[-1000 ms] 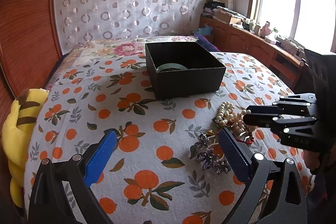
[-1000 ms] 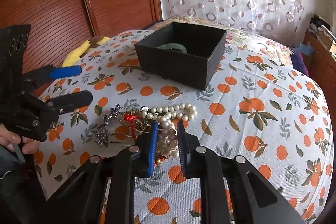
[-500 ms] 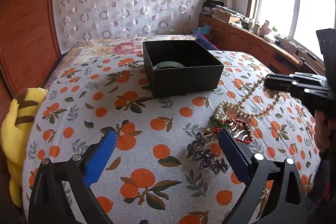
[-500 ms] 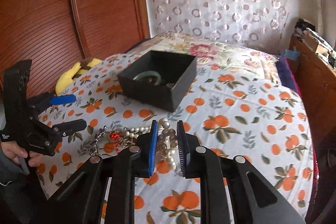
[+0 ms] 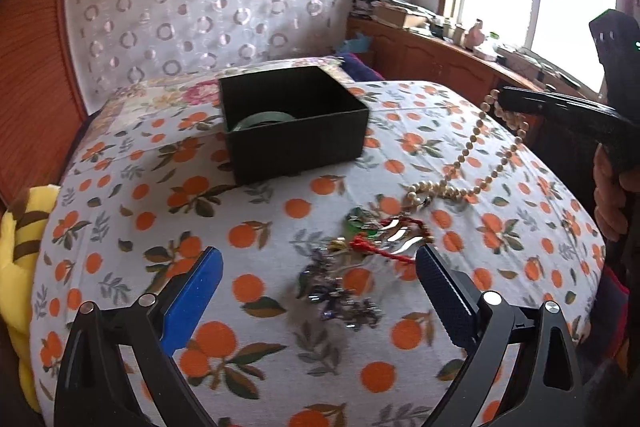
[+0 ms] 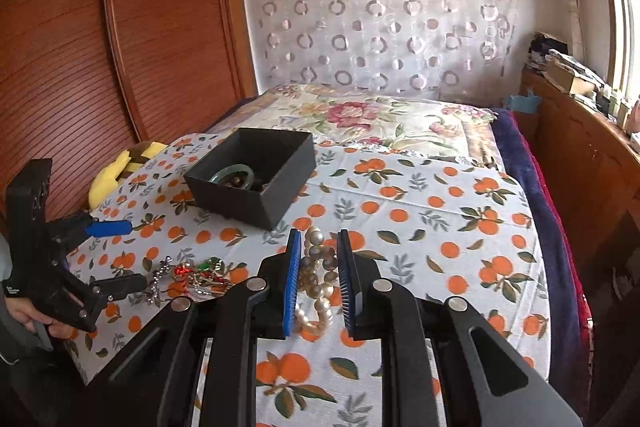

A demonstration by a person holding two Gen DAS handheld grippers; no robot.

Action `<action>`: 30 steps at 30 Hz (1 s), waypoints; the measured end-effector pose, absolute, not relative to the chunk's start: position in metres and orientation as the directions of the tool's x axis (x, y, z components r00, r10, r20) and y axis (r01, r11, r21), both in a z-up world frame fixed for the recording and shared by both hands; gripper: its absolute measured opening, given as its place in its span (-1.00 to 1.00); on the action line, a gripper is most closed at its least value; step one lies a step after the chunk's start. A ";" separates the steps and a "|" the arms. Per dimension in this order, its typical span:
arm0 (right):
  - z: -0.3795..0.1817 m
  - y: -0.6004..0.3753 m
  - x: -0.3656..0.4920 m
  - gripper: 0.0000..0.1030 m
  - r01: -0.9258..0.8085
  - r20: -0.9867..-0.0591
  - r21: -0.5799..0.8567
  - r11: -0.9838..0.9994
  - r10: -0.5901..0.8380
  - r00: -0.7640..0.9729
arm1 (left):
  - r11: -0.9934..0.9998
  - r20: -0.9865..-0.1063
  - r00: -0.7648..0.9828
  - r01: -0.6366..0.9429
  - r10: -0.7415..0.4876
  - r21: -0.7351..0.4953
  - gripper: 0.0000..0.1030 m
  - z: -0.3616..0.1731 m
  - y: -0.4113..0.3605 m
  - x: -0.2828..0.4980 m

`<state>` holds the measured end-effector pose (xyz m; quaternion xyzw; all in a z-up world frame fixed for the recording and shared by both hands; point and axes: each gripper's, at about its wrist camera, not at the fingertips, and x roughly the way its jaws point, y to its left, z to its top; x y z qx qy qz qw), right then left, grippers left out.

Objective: Organize jewelry

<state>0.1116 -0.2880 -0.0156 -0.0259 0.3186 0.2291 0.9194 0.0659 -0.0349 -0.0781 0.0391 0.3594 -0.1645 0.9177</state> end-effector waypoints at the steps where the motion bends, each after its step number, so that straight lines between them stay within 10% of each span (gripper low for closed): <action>1: -0.016 -0.289 0.112 -0.61 -0.435 -0.600 0.099 0.895 0.403 0.692 | 0.940 -0.676 0.681 0.338 -0.282 -0.052 0.63 -0.078 -0.037 0.066; 23: -0.048 -0.277 0.108 -0.61 -0.459 -0.639 0.136 0.878 0.431 0.636 | 0.915 -0.735 0.613 0.403 -0.290 -0.024 -0.84 -0.097 -0.069 0.090; 30: -0.050 -0.271 0.108 -0.61 -0.469 -0.642 0.139 0.872 0.440 0.628 | 0.911 -0.702 0.639 0.410 -0.314 -0.035 -0.86 -0.080 -0.071 0.090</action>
